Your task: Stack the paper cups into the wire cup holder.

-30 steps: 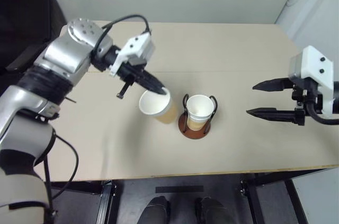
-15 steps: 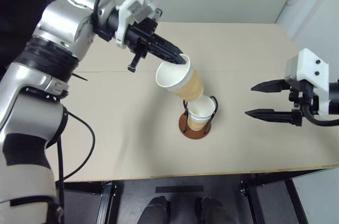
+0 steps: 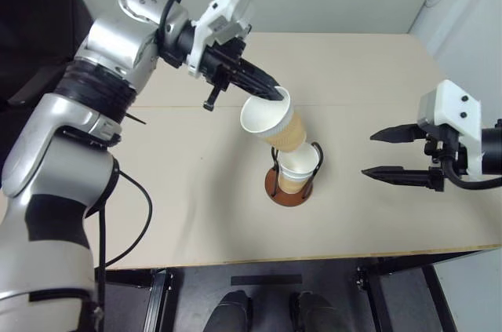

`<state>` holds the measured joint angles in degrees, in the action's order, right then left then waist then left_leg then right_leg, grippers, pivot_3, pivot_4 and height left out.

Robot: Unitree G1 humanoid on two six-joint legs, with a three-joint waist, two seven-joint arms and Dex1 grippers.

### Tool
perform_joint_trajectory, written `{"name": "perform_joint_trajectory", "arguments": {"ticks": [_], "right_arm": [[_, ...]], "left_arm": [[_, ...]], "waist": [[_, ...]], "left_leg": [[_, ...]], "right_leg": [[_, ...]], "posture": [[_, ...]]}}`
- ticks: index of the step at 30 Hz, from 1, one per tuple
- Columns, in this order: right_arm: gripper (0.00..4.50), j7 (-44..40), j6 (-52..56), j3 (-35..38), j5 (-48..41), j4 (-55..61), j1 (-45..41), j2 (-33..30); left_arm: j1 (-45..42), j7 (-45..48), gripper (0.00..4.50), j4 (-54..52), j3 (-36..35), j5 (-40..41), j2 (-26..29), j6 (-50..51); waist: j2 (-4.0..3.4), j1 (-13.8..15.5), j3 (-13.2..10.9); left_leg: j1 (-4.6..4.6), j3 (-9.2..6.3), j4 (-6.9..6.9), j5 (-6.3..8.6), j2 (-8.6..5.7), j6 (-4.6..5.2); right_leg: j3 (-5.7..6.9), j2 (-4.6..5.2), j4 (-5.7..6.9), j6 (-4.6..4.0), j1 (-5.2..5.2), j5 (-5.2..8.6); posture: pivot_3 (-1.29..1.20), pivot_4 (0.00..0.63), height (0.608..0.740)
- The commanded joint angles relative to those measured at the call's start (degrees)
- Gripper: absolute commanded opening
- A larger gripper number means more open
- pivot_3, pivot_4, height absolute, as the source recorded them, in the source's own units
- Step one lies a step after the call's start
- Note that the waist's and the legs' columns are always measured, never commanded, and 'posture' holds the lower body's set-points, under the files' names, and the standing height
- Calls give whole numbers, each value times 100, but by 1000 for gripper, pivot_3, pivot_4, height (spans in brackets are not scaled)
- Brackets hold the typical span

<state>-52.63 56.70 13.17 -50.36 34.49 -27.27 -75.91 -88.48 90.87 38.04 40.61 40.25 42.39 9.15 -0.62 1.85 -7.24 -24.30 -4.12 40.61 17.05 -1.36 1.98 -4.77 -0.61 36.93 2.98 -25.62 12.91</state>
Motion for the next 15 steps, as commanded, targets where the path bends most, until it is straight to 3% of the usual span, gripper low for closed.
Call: {"name": "perform_joint_trajectory", "arguments": {"ticks": [1,15], "right_arm": [[3298,60,-3,322,-5,79,-4,-18],[3298,138,118,460,-68,197,76,27]], "left_arm": [[-69,163,21,21,-92,-75,-89,-100],[-114,163,21,204,80,-320,-429,-235]], "waist": [[-3,5,-1],[-2,16,-2]], "left_leg": [[-2,-1,4,0,-2,0],[-2,-6,9,0,2,0]], "right_leg": [[1,-4,-2,0,1,0],[-1,4,4,2,1,1]], "posture": [[0,150,740],[0,150,740]]}}
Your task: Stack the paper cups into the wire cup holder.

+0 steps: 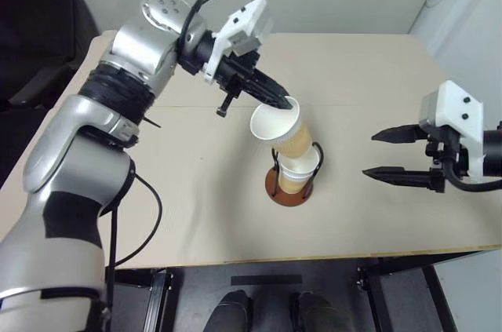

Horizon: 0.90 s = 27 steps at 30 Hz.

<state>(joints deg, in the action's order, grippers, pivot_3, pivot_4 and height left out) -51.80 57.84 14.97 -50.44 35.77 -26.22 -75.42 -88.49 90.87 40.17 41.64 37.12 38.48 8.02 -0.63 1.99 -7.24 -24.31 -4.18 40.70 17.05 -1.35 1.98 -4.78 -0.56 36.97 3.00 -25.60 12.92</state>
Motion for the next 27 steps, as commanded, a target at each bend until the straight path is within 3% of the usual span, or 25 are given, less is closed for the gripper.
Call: {"name": "perform_joint_trajectory", "arguments": {"ticks": [1,27], "right_arm": [[3298,60,9,287,-58,74,-20,-17],[3298,143,31,281,-21,79,11,38]], "left_arm": [[-115,163,21,13,-8,-29,-65,-150],[-795,163,21,1181,1240,-221,-777,-1149]], "waist": [[0,4,0],[4,51,0]], "left_leg": [[0,3,1,0,-3,0],[-7,9,26,7,-5,11]], "right_leg": [[3,-4,-1,0,1,0],[6,-8,4,7,5,-2]], "posture": [[0,150,740],[0,150,740]]}}
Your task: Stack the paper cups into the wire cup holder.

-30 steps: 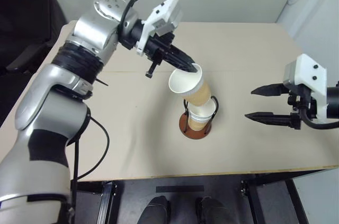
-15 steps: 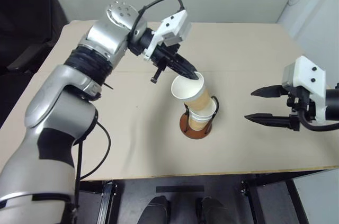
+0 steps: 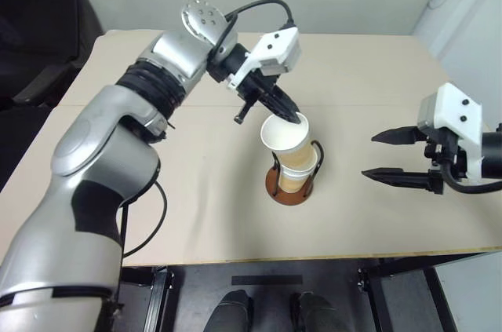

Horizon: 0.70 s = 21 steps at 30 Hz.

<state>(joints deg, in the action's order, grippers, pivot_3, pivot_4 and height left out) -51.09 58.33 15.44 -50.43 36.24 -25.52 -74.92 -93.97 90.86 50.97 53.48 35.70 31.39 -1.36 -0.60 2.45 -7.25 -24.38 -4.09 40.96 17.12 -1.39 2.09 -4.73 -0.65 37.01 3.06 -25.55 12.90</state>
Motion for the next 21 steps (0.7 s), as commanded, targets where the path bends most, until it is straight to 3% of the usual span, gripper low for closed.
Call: {"name": "perform_joint_trajectory", "arguments": {"ticks": [1,4,11,16,21], "right_arm": [[3298,73,-13,233,-25,32,-58,-15],[3298,75,-5,235,-31,33,-52,-29],[3298,69,21,249,-34,40,-47,-44],[3298,65,13,239,-19,28,-49,-38],[3298,68,-106,88,68,-59,-182,0]], "left_arm": [[-264,164,21,188,46,-138,-138,-265],[-298,164,625,297,84,-188,-271,-317],[-341,164,3133,570,-317,-325,-633,-439],[-315,164,3133,708,-655,-496,-742,-467],[-226,164,3133,846,-1640,-501,-730,-180]], "waist": [[-1,7,0],[0,15,0],[2,51,0],[1,53,0],[1,62,-1]], "left_leg": [[0,-3,0,0,2,0],[0,-2,2,1,2,1],[-3,5,7,2,0,4],[-2,6,7,3,4,5],[-5,4,10,3,2,5]], "right_leg": [[-2,5,1,1,0,0],[-2,6,1,2,0,0],[-2,3,1,6,0,1],[-5,2,3,7,0,1],[-5,6,1,8,0,1]], "posture": [[0,150,740],[0,150,740],[0,150,740],[0,150,740],[0,150,740]]}}
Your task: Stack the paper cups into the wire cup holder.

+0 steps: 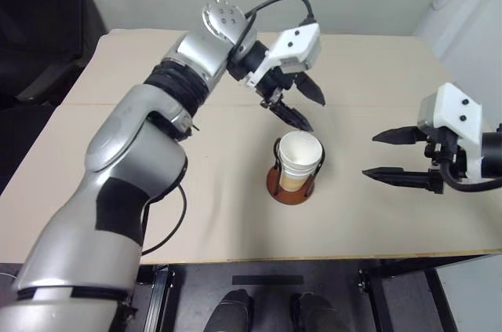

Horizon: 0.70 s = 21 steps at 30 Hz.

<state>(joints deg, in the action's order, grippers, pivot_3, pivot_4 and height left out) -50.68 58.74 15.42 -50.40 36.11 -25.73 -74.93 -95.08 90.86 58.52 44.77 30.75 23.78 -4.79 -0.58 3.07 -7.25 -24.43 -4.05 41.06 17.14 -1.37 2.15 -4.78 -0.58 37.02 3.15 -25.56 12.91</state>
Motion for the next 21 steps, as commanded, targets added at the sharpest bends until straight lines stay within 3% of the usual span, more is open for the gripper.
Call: {"name": "perform_joint_trajectory", "arguments": {"ticks": [1,4,8,12,21], "right_arm": [[3298,31,-204,59,116,-76,-179,17],[3298,106,-341,-106,286,-240,-273,130],[3298,173,-386,-340,393,-344,-334,369],[3298,-60,-490,-442,464,-567,-233,473],[3298,-508,-1256,-594,1128,-1502,-48,675]], "left_arm": [[-89,164,3133,145,-1003,-53,48,227],[138,163,3133,50,-1632,-156,296,591],[1232,164,3133,-1381,-1866,130,1518,1502],[2295,22,3133,-2359,-2542,36,2327,2253],[4164,-1242,3133,-3903,-4213,254,2874,3390]], "waist": [[0,-5,0],[-2,-19,1],[-19,-109,9],[-17,-174,10],[-6,-73,16]], "left_leg": [[0,3,0,0,-1,0],[3,5,-1,0,1,0],[15,15,-6,0,2,0],[14,15,-1,-3,8,-6],[34,-8,12,-5,-11,-3]], "right_leg": [[0,-3,0,0,-1,0],[-1,-7,1,1,-2,0],[-5,-17,5,0,-1,0],[-7,-21,15,0,-12,1],[4,-3,10,0,28,-1]], "posture": [[0,150,740],[0,150,740],[0,150,740],[0,150,740],[0,150,740]]}}
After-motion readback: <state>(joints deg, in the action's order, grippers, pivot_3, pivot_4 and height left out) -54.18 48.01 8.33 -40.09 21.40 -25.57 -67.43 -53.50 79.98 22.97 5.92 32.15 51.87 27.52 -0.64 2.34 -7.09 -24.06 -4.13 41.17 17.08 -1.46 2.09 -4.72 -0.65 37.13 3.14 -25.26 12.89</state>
